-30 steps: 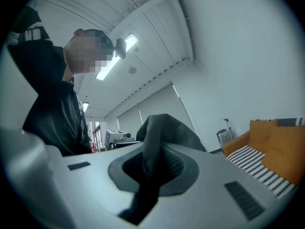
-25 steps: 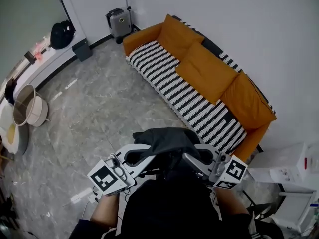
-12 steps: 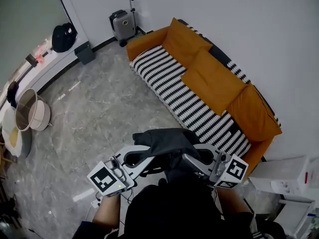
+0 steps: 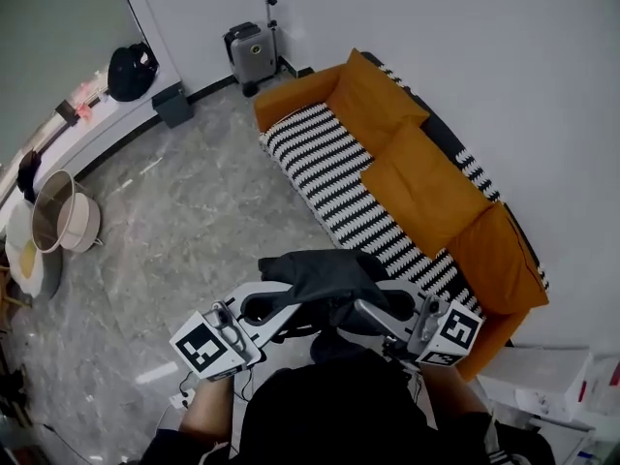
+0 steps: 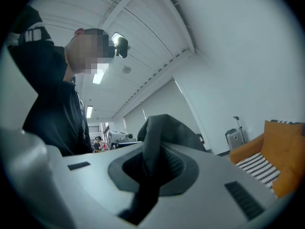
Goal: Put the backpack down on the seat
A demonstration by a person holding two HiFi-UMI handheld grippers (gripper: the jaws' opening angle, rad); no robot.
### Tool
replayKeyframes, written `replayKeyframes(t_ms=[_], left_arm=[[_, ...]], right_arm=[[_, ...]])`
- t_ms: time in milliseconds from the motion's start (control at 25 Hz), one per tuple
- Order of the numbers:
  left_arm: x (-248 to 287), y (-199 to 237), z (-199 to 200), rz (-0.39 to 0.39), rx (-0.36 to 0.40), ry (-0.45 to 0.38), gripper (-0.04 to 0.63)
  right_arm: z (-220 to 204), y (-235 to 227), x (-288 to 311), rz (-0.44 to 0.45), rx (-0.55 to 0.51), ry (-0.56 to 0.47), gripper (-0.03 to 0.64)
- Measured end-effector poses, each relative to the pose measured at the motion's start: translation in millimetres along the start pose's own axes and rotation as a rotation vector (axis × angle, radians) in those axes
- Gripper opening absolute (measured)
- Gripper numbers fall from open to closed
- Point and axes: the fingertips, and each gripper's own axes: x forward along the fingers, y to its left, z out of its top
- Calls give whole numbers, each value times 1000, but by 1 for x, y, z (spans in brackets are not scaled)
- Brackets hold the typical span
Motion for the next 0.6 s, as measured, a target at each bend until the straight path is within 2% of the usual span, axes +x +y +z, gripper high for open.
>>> replayKeyframes(t_ms=[240, 600], left_arm=[[18, 37, 15, 33, 7, -15, 23], [37, 101, 24, 19, 46, -32, 23]], right_arm=[[16, -40, 17, 45, -22, -13, 40], [26, -96, 45, 12, -1, -24, 40]])
